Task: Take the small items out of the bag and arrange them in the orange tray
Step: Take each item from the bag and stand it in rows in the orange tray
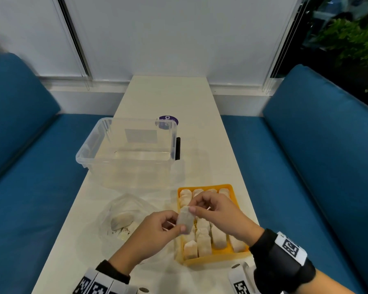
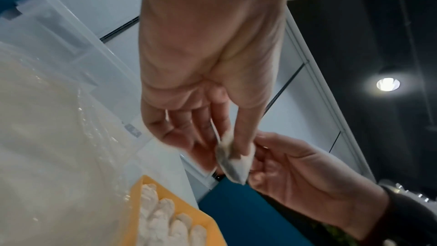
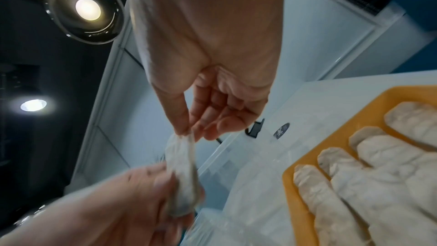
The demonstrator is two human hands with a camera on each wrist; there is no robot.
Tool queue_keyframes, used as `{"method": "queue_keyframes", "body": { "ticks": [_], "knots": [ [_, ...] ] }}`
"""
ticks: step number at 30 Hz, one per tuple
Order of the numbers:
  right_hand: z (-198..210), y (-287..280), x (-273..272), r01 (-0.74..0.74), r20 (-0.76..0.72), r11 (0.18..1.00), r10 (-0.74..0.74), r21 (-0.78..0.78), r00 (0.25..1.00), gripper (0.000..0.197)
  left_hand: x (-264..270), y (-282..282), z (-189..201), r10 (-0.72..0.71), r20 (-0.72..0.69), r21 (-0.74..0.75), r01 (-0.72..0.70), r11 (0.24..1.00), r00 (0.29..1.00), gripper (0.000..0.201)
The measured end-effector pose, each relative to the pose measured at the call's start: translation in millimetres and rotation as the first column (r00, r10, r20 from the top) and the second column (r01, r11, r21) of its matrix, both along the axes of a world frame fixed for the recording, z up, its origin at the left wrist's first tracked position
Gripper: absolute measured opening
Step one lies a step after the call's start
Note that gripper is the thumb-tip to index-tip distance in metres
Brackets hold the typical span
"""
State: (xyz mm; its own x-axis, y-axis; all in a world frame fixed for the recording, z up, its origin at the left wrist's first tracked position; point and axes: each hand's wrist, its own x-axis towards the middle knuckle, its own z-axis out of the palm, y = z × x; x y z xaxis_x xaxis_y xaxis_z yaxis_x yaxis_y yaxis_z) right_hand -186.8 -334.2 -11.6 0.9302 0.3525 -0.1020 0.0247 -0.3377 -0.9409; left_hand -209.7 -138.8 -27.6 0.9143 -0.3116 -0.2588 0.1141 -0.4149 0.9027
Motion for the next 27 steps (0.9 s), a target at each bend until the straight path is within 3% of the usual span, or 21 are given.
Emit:
{"method": "queue_keyframes", "body": {
  "ticks": [4,9,16,23,27],
  "knots": [
    [-6,-29,11,0.01,-0.004,0.979,-0.011,-0.204,1.0,0.006,-2,15,-5,-0.084,-0.09,0.222,0.102,0.97,0.992,0.02],
    [-35,-58,14,-0.123,-0.209,0.868,0.022,-0.482,0.978,0.007,-11,47,-13,0.069,-0.185,0.185,-0.034,0.982,0.98,0.014],
    [-63,-61,11,-0.294,-0.375,0.776,0.081,-0.558,0.924,0.011,-27,71,-30,0.219,-0.272,0.148,-0.184,0.972,0.937,0.013],
    [-80,-57,17,-0.167,-0.348,0.812,-0.048,-0.559,0.936,0.006,-29,76,-31,0.3,-0.285,0.124,-0.275,0.953,0.91,0.013],
    [-75,-58,18,-0.084,-0.29,0.824,-0.1,-0.561,0.952,0.004,-23,83,-27,0.35,-0.213,0.12,-0.331,0.936,0.912,0.013]
  ]
}}
